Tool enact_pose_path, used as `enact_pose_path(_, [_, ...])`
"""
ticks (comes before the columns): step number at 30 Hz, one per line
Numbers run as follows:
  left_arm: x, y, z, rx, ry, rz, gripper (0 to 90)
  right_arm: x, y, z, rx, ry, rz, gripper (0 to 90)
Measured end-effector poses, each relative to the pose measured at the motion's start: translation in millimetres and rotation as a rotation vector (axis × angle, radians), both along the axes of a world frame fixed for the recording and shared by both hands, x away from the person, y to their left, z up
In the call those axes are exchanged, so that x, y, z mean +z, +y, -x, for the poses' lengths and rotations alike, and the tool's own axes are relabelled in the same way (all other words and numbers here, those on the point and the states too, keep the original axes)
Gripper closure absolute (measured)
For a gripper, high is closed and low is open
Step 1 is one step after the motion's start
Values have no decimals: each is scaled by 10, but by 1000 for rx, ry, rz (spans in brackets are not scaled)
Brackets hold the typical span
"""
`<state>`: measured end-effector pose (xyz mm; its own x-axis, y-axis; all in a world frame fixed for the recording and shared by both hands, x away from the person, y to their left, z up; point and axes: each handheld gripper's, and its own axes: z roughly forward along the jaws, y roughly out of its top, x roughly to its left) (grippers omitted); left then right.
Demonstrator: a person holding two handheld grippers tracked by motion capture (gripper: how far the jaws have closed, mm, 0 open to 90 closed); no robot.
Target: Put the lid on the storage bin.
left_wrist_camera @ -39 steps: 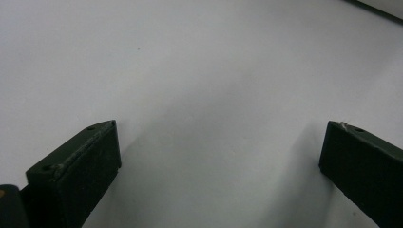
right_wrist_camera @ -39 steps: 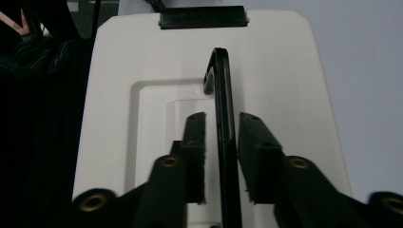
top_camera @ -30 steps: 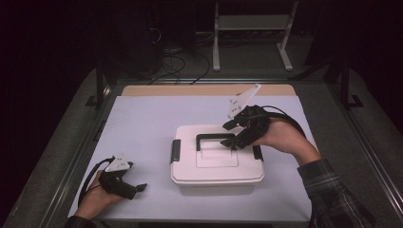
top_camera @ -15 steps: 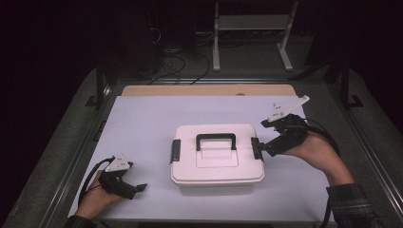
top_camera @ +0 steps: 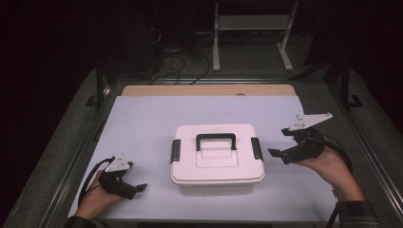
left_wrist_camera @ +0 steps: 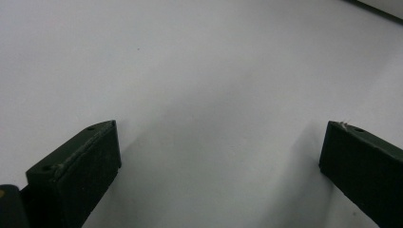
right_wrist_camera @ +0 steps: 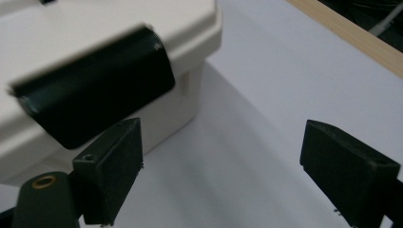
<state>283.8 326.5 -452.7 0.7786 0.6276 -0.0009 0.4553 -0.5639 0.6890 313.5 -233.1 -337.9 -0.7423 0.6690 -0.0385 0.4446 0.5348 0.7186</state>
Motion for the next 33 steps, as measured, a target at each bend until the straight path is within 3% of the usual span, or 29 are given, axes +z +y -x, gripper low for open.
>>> enact_pose_path(15, [0,0,1,-1,-1,-1,0,-746,-206,143,-171,33,-40,70])
enact_pose_path(19, [0,0,1,-1,-2,-1,0,-947,-212,172,-206,54,-9,29])
enact_pose_path(28, [0,1,2,-1,-2,-1,0,-1180,-259,232,-254,37,23,21])
enact_pose_path(33, [0,1,2,-2,-3,-1,0,-1201,-273,239,-268,43,0,21])
